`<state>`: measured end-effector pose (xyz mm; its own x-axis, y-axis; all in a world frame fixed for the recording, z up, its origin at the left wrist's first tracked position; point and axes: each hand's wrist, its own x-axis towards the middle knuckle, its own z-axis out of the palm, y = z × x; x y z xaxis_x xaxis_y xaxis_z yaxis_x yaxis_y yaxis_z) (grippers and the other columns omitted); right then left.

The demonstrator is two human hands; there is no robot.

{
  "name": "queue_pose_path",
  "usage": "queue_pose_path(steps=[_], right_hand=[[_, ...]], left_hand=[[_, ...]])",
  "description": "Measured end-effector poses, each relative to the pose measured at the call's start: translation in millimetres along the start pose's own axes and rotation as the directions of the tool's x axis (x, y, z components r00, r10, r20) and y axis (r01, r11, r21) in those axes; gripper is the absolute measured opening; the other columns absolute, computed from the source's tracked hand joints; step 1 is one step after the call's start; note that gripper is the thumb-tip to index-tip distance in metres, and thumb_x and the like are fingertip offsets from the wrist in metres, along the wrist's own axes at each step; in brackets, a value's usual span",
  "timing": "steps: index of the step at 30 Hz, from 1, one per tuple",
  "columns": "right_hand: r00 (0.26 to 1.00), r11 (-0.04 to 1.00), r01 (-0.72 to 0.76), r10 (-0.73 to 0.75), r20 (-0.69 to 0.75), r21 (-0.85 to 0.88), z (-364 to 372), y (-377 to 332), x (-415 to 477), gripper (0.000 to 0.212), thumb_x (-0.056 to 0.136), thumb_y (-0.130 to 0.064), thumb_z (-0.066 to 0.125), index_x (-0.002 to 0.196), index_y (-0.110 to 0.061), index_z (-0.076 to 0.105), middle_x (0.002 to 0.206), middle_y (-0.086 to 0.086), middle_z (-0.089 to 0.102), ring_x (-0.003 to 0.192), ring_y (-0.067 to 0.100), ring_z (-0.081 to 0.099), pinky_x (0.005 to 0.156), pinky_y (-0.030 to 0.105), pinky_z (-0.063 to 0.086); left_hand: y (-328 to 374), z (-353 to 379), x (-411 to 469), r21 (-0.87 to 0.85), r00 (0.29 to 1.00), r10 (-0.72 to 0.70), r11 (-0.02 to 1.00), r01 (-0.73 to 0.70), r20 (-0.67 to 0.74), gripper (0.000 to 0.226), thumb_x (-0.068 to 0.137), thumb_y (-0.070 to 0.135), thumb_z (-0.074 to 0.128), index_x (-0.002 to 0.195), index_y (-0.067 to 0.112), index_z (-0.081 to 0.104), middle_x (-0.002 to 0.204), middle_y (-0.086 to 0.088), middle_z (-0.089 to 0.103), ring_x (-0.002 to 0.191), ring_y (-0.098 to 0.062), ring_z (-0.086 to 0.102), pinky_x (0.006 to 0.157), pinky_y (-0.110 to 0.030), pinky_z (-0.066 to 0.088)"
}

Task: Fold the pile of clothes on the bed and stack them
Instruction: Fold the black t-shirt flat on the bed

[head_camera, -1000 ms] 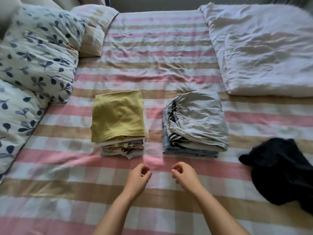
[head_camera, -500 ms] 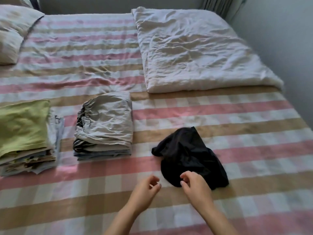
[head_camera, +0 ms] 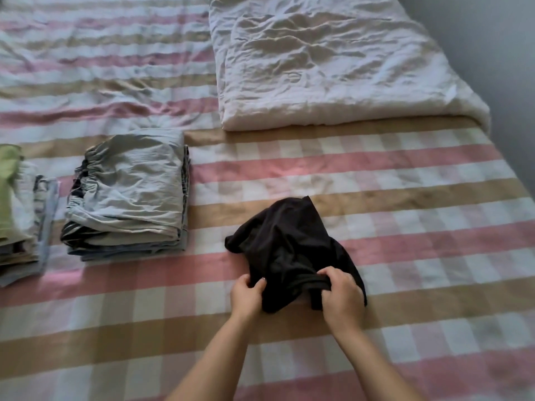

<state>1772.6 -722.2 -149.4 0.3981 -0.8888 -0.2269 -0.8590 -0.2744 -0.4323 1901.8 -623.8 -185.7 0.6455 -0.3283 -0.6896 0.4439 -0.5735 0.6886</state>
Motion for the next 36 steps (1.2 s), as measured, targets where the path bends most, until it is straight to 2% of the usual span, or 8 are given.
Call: queue_pose_path(steps=[4, 10, 17, 21, 26, 29, 32, 36], right_hand=[[0.999, 0.956, 0.042, -0.038, -0.019, 0.29, -24.8, -22.0, -12.4, 0.035, 0.072, 0.011, 0.048, 0.087, -0.016, 0.064, 0.076, -0.001, 0.065, 0.073, 0.023, 0.059, 0.06, 0.033, 0.042], [0.985, 0.898, 0.119, -0.161, 0.064, 0.424, -58.6, -84.4, -66.5, 0.028, 0.076, 0.008, 0.05, 0.08, -0.017, 0.063, 0.068, -0.008, 0.064, 0.065, 0.007, 0.058, 0.056, 0.024, 0.042], [0.925, 0.853, 0.126, -0.285, 0.25, 0.506, -58.7, -158.6, -145.4, 0.017, 0.073, 0.0, 0.051, 0.068, -0.015, 0.056, 0.063, 0.002, 0.059, 0.059, 0.013, 0.053, 0.055, 0.027, 0.039], [0.89, 0.908, 0.084, -0.253, 0.379, 0.41, 0.8, -190.2, -173.3, 0.022, 0.074, 0.006, 0.052, 0.071, -0.015, 0.059, 0.071, 0.005, 0.063, 0.072, 0.015, 0.057, 0.066, 0.03, 0.043], [0.909, 0.998, -0.016, -0.01, 0.417, 0.058, 84.9, -191.7, -199.3, 0.027, 0.077, -0.006, 0.05, 0.093, -0.024, 0.059, 0.099, 0.004, 0.067, 0.093, 0.027, 0.06, 0.078, 0.035, 0.049], [0.928, 0.995, -0.067, 0.037, 0.371, 0.068, 99.1, -180.4, -213.0, 0.033, 0.083, -0.02, 0.059, 0.115, -0.02, 0.054, 0.114, 0.006, 0.063, 0.105, 0.027, 0.057, 0.086, 0.036, 0.046], [0.947, 0.988, -0.128, 0.097, 0.306, 0.081, 91.4, -158.0, -220.1, 0.064, 0.077, -0.03, 0.072, 0.133, -0.016, 0.043, 0.127, 0.008, 0.055, 0.118, 0.029, 0.05, 0.096, 0.04, 0.042], [0.909, 0.913, -0.335, 0.247, 0.337, 0.234, 86.2, -128.6, -231.0, 0.07, 0.08, -0.019, 0.071, 0.139, -0.01, 0.034, 0.136, 0.013, 0.047, 0.124, 0.027, 0.045, 0.096, 0.033, 0.037]], left_hand=[[11.2, -34.0, -22.8, -0.047, 0.988, 0.148, 0.987, -0.151, -0.053, 0.01, 0.092, 0.011, 0.053, 0.083, 0.008, 0.051, 0.081, -0.009, 0.056, 0.08, -0.022, 0.052, 0.069, -0.033, 0.041], [23.5, -136.4, -89.2, 0.075, 0.893, 0.414, 0.91, -0.407, -0.178, 0.018, 0.095, 0.015, 0.048, 0.079, 0.025, 0.048, 0.077, 0.002, 0.056, 0.073, -0.009, 0.053, 0.063, -0.021, 0.04], [-2.6, -277.8, -162.6, 0.076, 0.846, 0.47, 0.881, -0.467, -0.251, 0.017, 0.092, 0.011, 0.052, 0.081, 0.024, 0.056, 0.077, -0.003, 0.062, 0.076, -0.019, 0.059, 0.068, -0.036, 0.046], [-54.3, -337.4, -170.3, 0.162, 0.878, 0.418, 0.907, -0.389, -0.231, 0.015, 0.09, 0.015, 0.055, 0.078, 0.024, 0.057, 0.074, 0.0, 0.064, 0.071, -0.01, 0.061, 0.061, -0.032, 0.048], [-128.0, -361.5, -137.0, 0.38, 0.969, 0.236, 0.904, -0.194, -0.068, 0.004, 0.089, 0.01, 0.056, 0.092, 0.01, 0.055, 0.085, -0.002, 0.061, 0.087, -0.026, 0.058, 0.07, -0.032, 0.043], [-143.6, -367.9, -120.2, 0.561, 0.978, 0.208, 0.812, -0.163, -0.017, 0.028, 0.088, 0.026, 0.059, 0.108, 0.011, 0.047, 0.103, -0.002, 0.053, 0.103, -0.022, 0.051, 0.084, -0.034, 0.043], [-133.0, -368.0, -110.6, 0.746, 0.921, 0.375, 0.642, -0.175, -0.108, 0.051, 0.081, 0.039, 0.064, 0.117, 0.011, 0.04, 0.115, -0.006, 0.04, 0.112, -0.025, 0.036, 0.097, -0.039, 0.031], [-102.9, -337.2, -97.7, 0.747, 0.779, 0.616, 0.462, -0.479, 0.119, 0.045, 0.079, 0.021, 0.068, 0.119, 0.007, 0.052, 0.119, -0.011, 0.051, 0.112, -0.031, 0.046, 0.096, -0.044, 0.04]])
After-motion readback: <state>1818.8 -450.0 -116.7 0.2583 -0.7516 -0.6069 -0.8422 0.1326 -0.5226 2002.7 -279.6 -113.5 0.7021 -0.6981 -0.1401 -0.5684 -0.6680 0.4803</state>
